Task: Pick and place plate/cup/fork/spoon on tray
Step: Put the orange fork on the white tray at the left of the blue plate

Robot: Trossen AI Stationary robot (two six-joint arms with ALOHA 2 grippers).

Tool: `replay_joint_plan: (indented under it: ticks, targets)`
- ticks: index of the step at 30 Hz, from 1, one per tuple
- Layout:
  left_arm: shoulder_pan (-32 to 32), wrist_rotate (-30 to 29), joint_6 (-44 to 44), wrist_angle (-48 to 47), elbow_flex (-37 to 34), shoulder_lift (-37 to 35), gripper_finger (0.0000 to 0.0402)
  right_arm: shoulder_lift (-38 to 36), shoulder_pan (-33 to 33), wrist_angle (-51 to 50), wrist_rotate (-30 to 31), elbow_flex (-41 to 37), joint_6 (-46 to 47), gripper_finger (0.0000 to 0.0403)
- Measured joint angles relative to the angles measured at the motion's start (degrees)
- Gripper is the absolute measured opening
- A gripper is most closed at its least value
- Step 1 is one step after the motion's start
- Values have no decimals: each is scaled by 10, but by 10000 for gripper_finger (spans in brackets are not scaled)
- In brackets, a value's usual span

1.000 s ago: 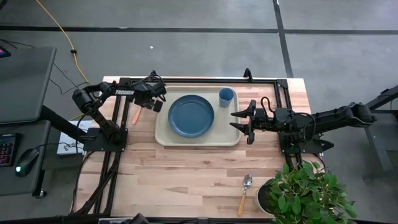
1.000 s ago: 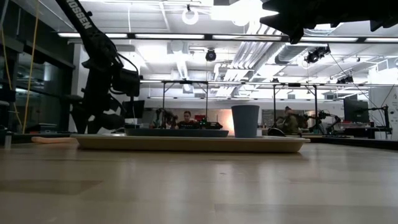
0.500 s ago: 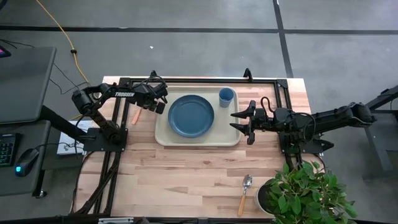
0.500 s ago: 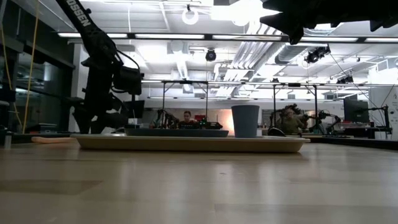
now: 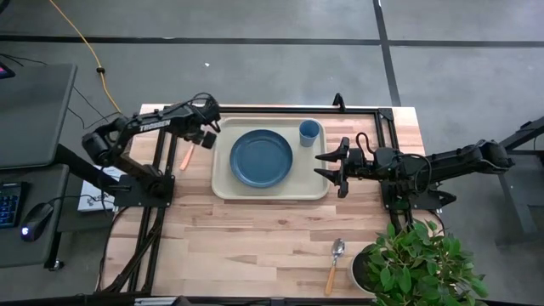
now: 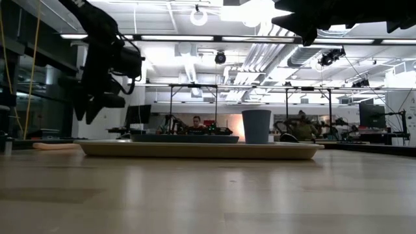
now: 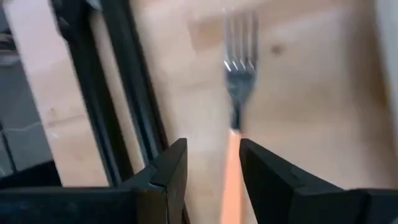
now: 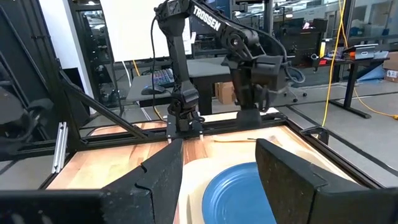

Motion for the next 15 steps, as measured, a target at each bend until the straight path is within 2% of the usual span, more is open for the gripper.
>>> replay_joint_plan:
  ticks: [7, 11, 15]
  targets:
    - [-29, -114, -25, 7, -32, 74, 110, 0, 0, -1, 0, 0, 0, 193]
    - [-35, -135, -41, 9, -39, 124, 92, 0, 0, -1, 0, 0, 0, 193]
    - [-36, -116, -39, 35, -48, 158, 74, 0, 0, 0, 0, 0, 2, 193]
